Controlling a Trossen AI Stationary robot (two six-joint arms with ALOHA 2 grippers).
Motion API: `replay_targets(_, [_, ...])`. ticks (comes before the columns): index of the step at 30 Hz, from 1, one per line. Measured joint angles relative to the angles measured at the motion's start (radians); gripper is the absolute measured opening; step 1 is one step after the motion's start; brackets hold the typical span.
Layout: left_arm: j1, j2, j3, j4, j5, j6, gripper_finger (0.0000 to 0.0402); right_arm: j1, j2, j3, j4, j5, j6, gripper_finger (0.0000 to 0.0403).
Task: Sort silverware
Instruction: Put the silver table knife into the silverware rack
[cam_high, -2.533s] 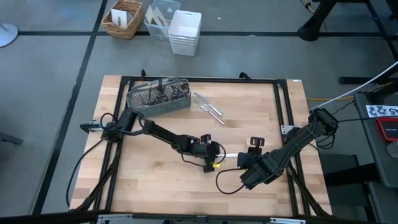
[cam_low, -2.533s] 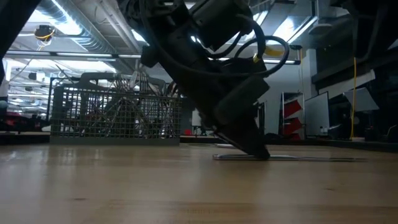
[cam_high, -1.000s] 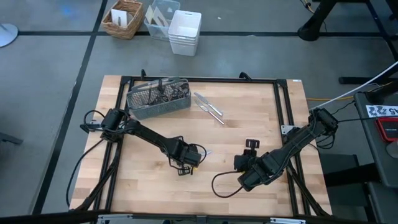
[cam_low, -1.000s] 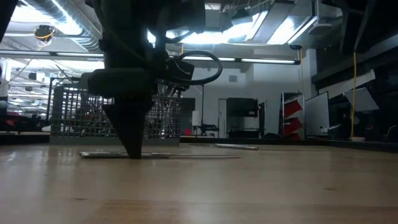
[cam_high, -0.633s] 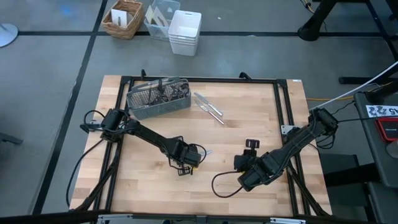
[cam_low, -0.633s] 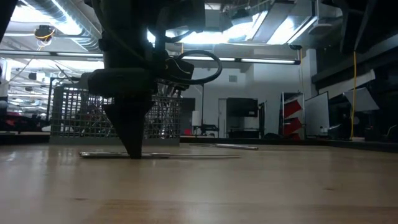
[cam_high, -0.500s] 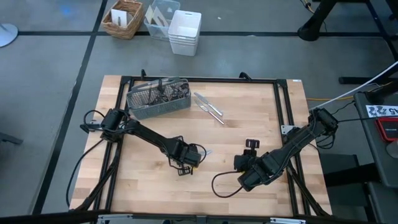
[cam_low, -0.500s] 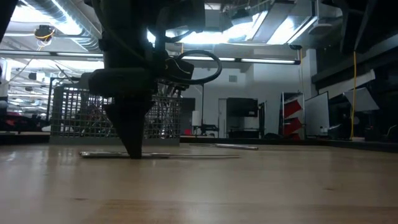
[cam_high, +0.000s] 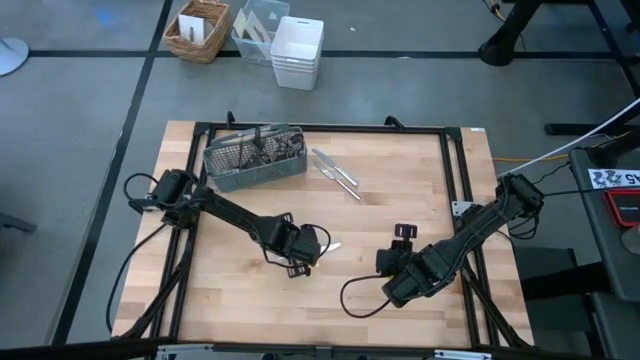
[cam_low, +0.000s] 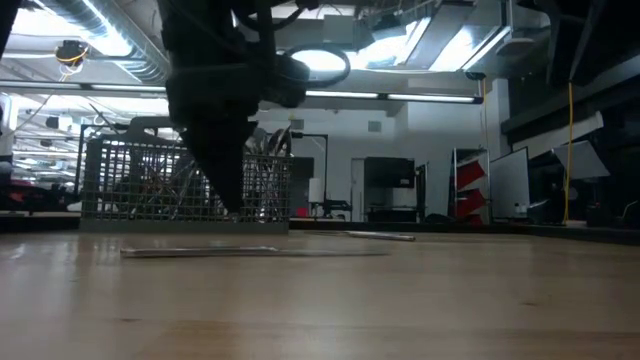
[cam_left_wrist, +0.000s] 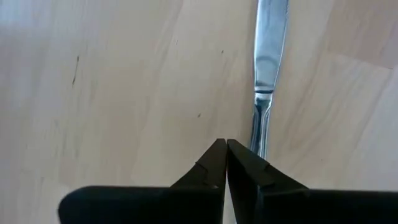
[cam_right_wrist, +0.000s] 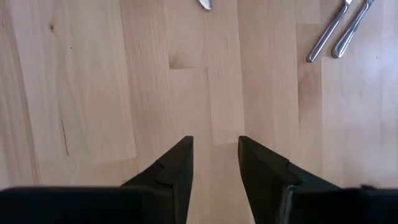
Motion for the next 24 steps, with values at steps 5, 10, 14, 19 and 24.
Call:
replay_targets(5, [0.000,0.000,0.000,0.056,-0.001,-0.007,0.0003,0.000,0.000,0.000,0.000,0.000,0.000,0.0128])
replay_targets(10, [0.000,0.000,0.001,0.171,0.005,0.066,0.0003,0.000,0.000,0.000,0.001,0.001,0.000,0.0128])
replay_targets(14, [0.000,0.000,0.002,0.156,0.008,0.088,0.0034,0.000,0.000,0.000,0.001,0.001,0.000,0.0128])
replay_targets(19, [0.000,0.005,-0.010,0.157,0.020,0.083,0.0086,0.000,0.000,0.000,0.001,0.001,0.000,0.0128])
replay_targets(24, [0.000,0.005,-0.056,0.257,0.024,0.079,0.0106,0.001,0.000,0.000,0.001,0.005,-0.024,0.0128])
